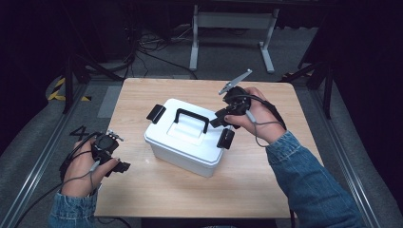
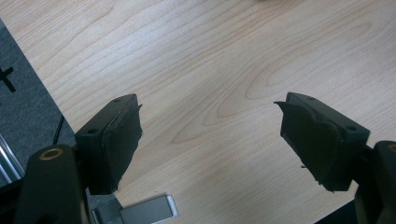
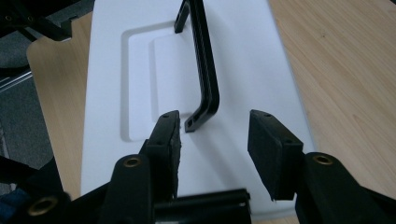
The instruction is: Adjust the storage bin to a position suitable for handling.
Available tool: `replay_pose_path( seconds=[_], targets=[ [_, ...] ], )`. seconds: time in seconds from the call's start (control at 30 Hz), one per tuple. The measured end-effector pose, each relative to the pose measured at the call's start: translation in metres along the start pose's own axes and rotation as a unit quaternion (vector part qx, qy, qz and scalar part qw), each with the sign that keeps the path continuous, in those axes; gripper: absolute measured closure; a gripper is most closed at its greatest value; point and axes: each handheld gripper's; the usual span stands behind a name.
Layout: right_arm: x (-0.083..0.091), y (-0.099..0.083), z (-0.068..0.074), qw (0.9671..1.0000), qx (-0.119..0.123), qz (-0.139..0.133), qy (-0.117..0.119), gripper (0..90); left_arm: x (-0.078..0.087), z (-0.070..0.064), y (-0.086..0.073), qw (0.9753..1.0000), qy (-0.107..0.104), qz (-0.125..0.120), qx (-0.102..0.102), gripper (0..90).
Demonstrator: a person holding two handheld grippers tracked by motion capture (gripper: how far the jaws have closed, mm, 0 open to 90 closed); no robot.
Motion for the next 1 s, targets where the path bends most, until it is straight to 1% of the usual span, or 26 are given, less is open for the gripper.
replay_pose_path(
  seconds=[0.07, 0.1, 0.17, 0.27, 0.33, 0.37, 0.47, 0.67, 0.7, 0.73, 0.77, 0.83, 0.9, 0.97, 1.0],
  targets=[
    [-0.007, 0.006, -0.001, 1.0000, 0.002, 0.002, 0.002, 55.2, 0.000, -0.001, 0.000, 1.0000, -0.006, -0.004, 0.002, 21.1],
    [-0.011, 0.008, -0.002, 1.0000, 0.003, 0.005, 0.003, 55.3, 0.000, -0.001, 0.000, 1.0000, -0.004, -0.002, -0.002, 21.1],
    [-0.017, 0.012, -0.002, 0.9999, 0.006, 0.010, 0.006, 55.6, 0.000, -0.002, 0.000, 1.0000, -0.007, -0.002, -0.001, 21.1],
    [-0.027, 0.018, -0.003, 0.9998, 0.008, 0.016, 0.010, 57.6, 0.000, -0.002, -0.001, 1.0000, -0.007, -0.002, -0.002, 20.9],
    [-0.031, 0.021, -0.003, 0.9998, 0.009, 0.015, 0.011, 61.4, -0.001, -0.001, -0.001, 1.0000, -0.007, -0.003, -0.003, 21.0],
    [-0.032, 0.023, -0.003, 0.9998, 0.009, 0.012, 0.009, 64.2, 0.000, -0.001, -0.001, 1.0000, -0.007, -0.002, -0.002, 21.0],
    [-0.035, 0.026, -0.003, 0.9999, 0.007, 0.005, 0.011, 69.0, -0.001, -0.001, -0.001, 1.0000, -0.007, -0.003, -0.004, 20.9],
    [-0.042, 0.029, 0.001, 0.9996, 0.018, 0.020, 0.011, 74.7, -0.001, 0.000, 0.001, 0.9999, -0.007, -0.003, -0.007, 21.0],
    [-0.044, 0.030, 0.001, 0.9994, 0.023, 0.023, 0.010, 75.2, 0.000, 0.000, 0.003, 0.9999, -0.008, -0.002, -0.009, 21.0],
    [-0.045, 0.030, 0.002, 0.9993, 0.027, 0.025, 0.008, 75.7, 0.000, 0.001, 0.004, 0.9999, -0.015, -0.002, -0.004, 21.0],
    [-0.046, 0.031, 0.003, 0.9991, 0.034, 0.025, 0.010, 77.1, 0.001, 0.003, 0.006, 0.9998, -0.017, 0.000, -0.003, 21.0],
    [-0.048, 0.033, 0.004, 0.9988, 0.036, 0.031, 0.010, 79.4, 0.002, 0.005, 0.008, 0.9998, -0.017, 0.000, 0.003, 21.0],
    [-0.049, 0.034, 0.006, 0.9984, 0.042, 0.038, 0.009, 81.6, 0.003, 0.009, 0.012, 1.0000, -0.010, 0.000, 0.000, 20.9],
    [-0.051, 0.035, 0.007, 0.9982, 0.041, 0.043, 0.009, 82.6, 0.003, 0.011, 0.015, 0.9999, -0.012, 0.001, -0.004, 20.8],
    [-0.050, 0.035, 0.007, 0.9981, 0.042, 0.043, 0.012, 83.0, 0.003, 0.011, 0.016, 0.9999, -0.014, 0.002, -0.002, 20.8]
  ],
)
Point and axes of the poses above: each handheld gripper's, and its own axes: x roughly backward along the jaws, y roughly out of its top, z roughly to its left, and after that the axes turned 8 degrees about x, right-handed
